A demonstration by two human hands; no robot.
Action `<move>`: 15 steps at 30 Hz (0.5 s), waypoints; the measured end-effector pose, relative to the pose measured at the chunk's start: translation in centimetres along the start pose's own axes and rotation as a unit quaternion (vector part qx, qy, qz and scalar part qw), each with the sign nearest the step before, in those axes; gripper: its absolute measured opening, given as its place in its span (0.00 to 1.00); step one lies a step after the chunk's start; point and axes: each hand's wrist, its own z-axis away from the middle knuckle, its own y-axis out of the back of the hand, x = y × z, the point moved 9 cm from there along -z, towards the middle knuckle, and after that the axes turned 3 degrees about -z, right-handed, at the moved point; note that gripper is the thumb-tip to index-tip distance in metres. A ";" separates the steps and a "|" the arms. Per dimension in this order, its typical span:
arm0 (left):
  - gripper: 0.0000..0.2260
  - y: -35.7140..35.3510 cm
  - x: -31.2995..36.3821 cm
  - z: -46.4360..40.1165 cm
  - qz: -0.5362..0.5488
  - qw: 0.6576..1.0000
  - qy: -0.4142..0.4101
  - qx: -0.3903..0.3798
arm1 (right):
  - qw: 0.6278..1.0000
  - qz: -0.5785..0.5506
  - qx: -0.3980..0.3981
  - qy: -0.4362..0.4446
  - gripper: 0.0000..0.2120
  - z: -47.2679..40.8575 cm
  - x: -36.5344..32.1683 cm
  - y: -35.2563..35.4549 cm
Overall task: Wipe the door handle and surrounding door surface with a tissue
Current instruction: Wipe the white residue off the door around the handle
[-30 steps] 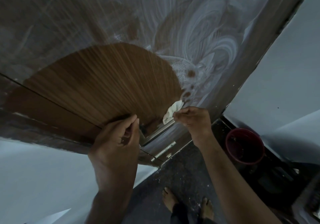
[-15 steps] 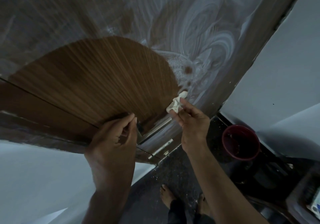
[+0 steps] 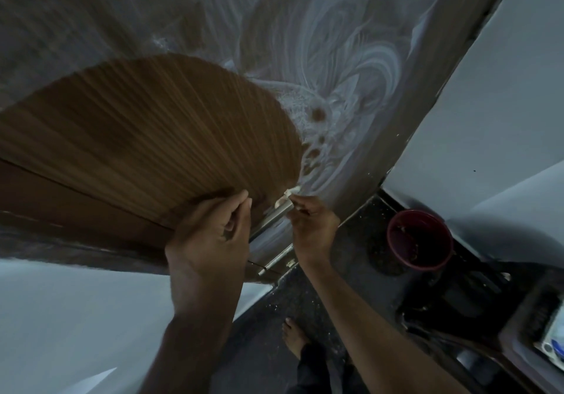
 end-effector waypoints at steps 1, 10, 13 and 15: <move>0.06 -0.1 0.0 0.0 -0.003 1.000 -0.004 -0.001 | 1.000 -0.010 0.013 0.010 0.07 -0.3 -0.7 0.4; 0.07 -0.3 0.1 -0.1 -0.010 1.000 -0.018 -0.001 | 0.998 -0.019 -0.020 -0.061 0.04 2.3 3.2 -2.5; 0.06 -0.5 0.4 0.1 -0.011 1.000 -0.026 -0.007 | 0.995 -0.045 0.004 -0.087 0.04 1.7 3.2 -1.9; 0.07 -0.8 0.3 0.3 -0.013 0.999 -0.032 -0.018 | 0.991 -0.086 0.053 -0.085 0.07 0.2 1.6 -0.4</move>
